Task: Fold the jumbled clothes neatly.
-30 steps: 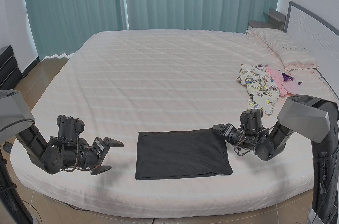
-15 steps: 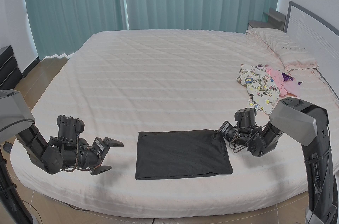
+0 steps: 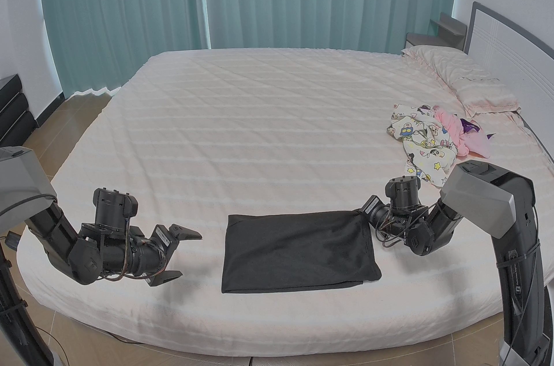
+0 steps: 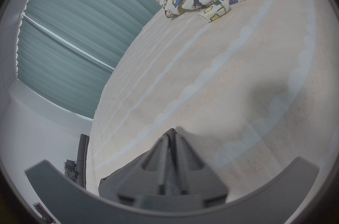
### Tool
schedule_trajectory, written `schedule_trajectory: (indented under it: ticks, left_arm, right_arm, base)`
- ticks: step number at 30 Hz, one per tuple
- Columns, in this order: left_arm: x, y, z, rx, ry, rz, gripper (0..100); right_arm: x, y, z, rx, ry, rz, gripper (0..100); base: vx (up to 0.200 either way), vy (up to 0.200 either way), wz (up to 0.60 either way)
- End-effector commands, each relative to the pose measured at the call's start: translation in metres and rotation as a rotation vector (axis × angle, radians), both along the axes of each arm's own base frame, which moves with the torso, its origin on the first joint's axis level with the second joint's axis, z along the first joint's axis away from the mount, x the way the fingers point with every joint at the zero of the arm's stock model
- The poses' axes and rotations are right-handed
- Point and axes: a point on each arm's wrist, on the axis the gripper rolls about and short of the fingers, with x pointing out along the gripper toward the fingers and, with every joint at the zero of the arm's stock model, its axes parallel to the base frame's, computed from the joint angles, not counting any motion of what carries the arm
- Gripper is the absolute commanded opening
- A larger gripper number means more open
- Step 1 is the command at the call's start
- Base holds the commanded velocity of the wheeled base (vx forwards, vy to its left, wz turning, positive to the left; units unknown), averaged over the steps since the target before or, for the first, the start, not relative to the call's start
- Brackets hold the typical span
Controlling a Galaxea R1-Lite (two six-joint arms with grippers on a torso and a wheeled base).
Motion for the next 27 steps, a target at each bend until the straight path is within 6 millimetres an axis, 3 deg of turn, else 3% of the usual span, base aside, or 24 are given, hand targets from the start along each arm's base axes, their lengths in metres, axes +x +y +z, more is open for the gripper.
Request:
schedule_trajectory:
  ticks: [1,6,11,16,25,27]
  left_arm:
    - [0.0,0.0,0.0,-0.001,0.0,0.001,100]
    - [0.001,0.0,0.001,-0.001,-0.005,0.001,100]
    - [0.001,0.0,0.001,0.0,-0.003,0.004,100]
    - [0.0,0.0,0.0,-0.001,-0.001,0.003,100]
    - [0.0,0.0,0.0,0.0,-0.001,0.0,100]
    - [0.0,0.0,0.0,0.001,0.001,0.0,100]
  right_arm:
    - [-0.001,0.001,0.001,0.0,-0.001,0.002,100]
    - [-0.007,-0.004,0.013,0.002,-0.007,-0.006,100]
    - [-0.047,-0.014,0.048,-0.032,0.009,-0.001,100]
    - [-0.064,-0.018,0.036,-0.054,0.074,0.015,100]
    - [-0.063,-0.019,0.029,-0.055,0.071,0.022,100]
    - [-0.066,-0.02,0.025,-0.071,0.082,0.041,100]
  base:
    - [0.0,0.0,0.0]
    - [0.0,0.0,0.0]
    - [0.0,0.0,0.0]
    - [0.0,0.0,0.0]
    - [0.2,0.0,0.0]
    - [0.0,0.0,0.0]
